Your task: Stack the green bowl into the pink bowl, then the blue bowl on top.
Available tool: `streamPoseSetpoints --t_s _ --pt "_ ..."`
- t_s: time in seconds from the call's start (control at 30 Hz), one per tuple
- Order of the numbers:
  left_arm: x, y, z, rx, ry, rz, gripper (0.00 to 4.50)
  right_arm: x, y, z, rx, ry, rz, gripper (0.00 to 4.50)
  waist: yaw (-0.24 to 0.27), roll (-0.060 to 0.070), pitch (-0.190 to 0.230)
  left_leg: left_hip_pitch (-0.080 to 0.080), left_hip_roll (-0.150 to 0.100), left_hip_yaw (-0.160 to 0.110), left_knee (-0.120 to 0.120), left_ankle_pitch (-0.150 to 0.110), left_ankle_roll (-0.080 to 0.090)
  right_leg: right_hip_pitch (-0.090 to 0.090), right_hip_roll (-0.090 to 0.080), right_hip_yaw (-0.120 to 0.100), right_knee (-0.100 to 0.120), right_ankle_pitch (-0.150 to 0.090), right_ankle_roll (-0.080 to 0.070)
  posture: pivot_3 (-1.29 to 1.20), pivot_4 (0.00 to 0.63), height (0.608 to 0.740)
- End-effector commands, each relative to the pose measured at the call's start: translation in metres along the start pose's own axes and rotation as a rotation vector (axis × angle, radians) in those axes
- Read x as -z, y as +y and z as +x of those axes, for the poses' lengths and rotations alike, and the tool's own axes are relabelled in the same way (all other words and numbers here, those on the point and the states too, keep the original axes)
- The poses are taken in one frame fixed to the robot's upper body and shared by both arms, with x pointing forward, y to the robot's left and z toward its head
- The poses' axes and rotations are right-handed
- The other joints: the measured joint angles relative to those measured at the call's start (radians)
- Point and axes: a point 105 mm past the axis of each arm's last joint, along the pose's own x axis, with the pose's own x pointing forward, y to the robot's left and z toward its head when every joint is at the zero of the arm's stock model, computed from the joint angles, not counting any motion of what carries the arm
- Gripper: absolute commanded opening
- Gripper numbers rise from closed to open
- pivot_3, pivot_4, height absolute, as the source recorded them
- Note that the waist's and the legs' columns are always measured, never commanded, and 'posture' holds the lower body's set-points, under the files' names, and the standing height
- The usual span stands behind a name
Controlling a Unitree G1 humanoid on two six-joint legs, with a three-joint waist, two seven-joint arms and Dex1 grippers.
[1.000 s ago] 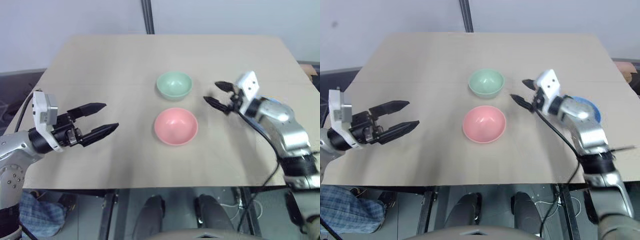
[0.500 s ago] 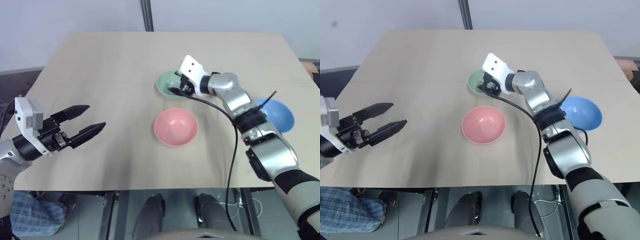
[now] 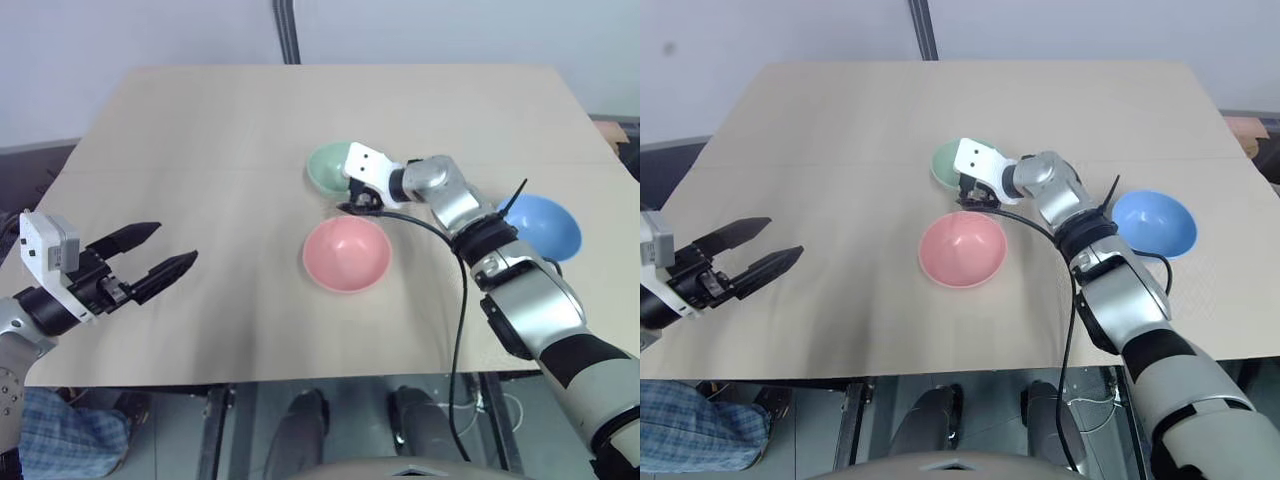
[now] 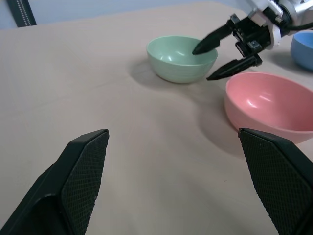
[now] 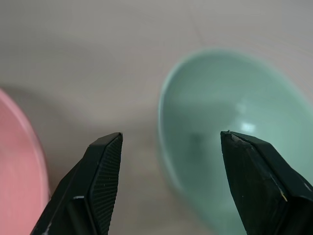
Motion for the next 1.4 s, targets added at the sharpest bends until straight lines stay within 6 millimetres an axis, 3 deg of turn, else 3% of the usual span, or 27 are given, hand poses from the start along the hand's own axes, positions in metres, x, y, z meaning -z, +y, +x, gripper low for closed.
streamPoseSetpoints --t_s 0.03,0.07,0.17,0.23,0.33,0.5,0.63,0.87,1.13,1.27,1.4 --pt "-0.011 0.004 -0.003 -0.015 -0.045 0.034 4.47 -0.013 -0.009 -0.002 0.028 0.027 -0.045 3.37 -0.001 0.000 0.000 0.000 0.000 0.000 0.000 0.000 0.000 0.000 0.000 0.000 0.000 0.000 0.000 0.00 0.150 0.740" --pt "-0.012 0.004 -0.002 -0.013 -0.052 0.033 4.47 -0.011 -0.009 -0.002 0.028 0.041 -0.050 3.37 0.000 0.000 0.000 0.000 0.000 0.000 0.000 0.000 0.000 0.000 0.000 0.000 0.000 0.000 0.000 0.00 0.150 0.740" --pt "-0.015 0.006 -0.001 -0.015 -0.070 0.027 4.50 -0.006 -0.009 -0.002 0.034 0.068 -0.079 2.47 -0.001 0.000 0.000 0.000 0.000 0.000 0.000 0.000 0.000 0.000 0.000 0.000 0.000 0.000 0.000 0.00 0.150 0.740" --pt "-0.014 0.006 -0.001 -0.011 -0.064 0.028 4.50 -0.005 -0.009 -0.002 0.037 0.071 -0.089 1.65 -0.001 0.000 0.000 0.000 0.000 0.000 0.000 0.000 0.000 0.000 0.000 0.000 0.000 0.000 0.000 0.00 0.150 0.740" --pt "-0.010 0.004 0.000 -0.006 -0.056 0.029 4.50 -0.005 -0.007 -0.001 0.037 0.069 -0.095 0.06 -0.001 0.000 0.000 0.000 0.000 0.000 0.000 0.000 0.000 0.000 0.000 0.000 0.000 0.000 0.000 0.00 0.150 0.740" --pt "-0.009 0.002 -0.001 -0.005 -0.054 0.025 4.50 -0.006 -0.009 -0.001 0.054 0.051 -0.097 0.06 -0.001 0.000 0.000 0.001 0.000 0.000 0.000 0.000 0.000 0.001 0.000 0.001 0.000 0.000 0.000 0.00 0.150 0.740" --pt "-0.009 0.002 0.001 0.008 -0.053 0.027 4.50 -0.020 -0.011 -0.008 0.059 -0.022 -0.164 0.06 -0.001 0.000 0.000 0.001 0.000 0.000 0.000 0.000 0.000 0.000 0.000 0.001 0.001 0.000 0.000 0.00 0.150 0.740" --pt "-0.008 -0.007 0.011 0.071 -0.053 0.037 4.50 -0.040 0.003 -0.049 -0.022 -0.140 -0.253 0.06 0.004 0.000 0.000 0.000 0.000 0.000 0.000 0.000 0.000 0.000 -0.001 0.000 0.000 0.000 0.000 0.00 0.150 0.740" --pt "-0.008 -0.006 0.032 0.153 -0.049 0.041 4.50 -0.063 0.065 -0.093 -0.190 -0.194 -0.389 0.06 0.003 0.000 0.000 0.000 0.000 -0.001 0.000 0.000 0.000 0.000 0.000 -0.001 0.001 0.000 0.000 0.00 0.150 0.740" --pt "-0.009 -0.006 0.050 0.215 -0.050 0.053 4.50 -0.057 0.096 -0.106 -0.280 -0.167 -0.430 0.06 0.007 -0.001 0.000 0.001 0.000 -0.001 0.001 0.000 0.000 0.001 0.000 -0.001 0.001 0.000 0.000 0.00 0.150 0.740" --pt "-0.010 -0.006 0.063 0.268 -0.045 0.056 4.50 -0.061 0.114 -0.108 -0.309 -0.165 -0.430 0.06 0.005 -0.001 0.000 0.001 0.000 -0.001 0.002 0.000 0.000 0.002 0.000 -0.001 0.002 0.000 0.000 0.00 0.150 0.740"
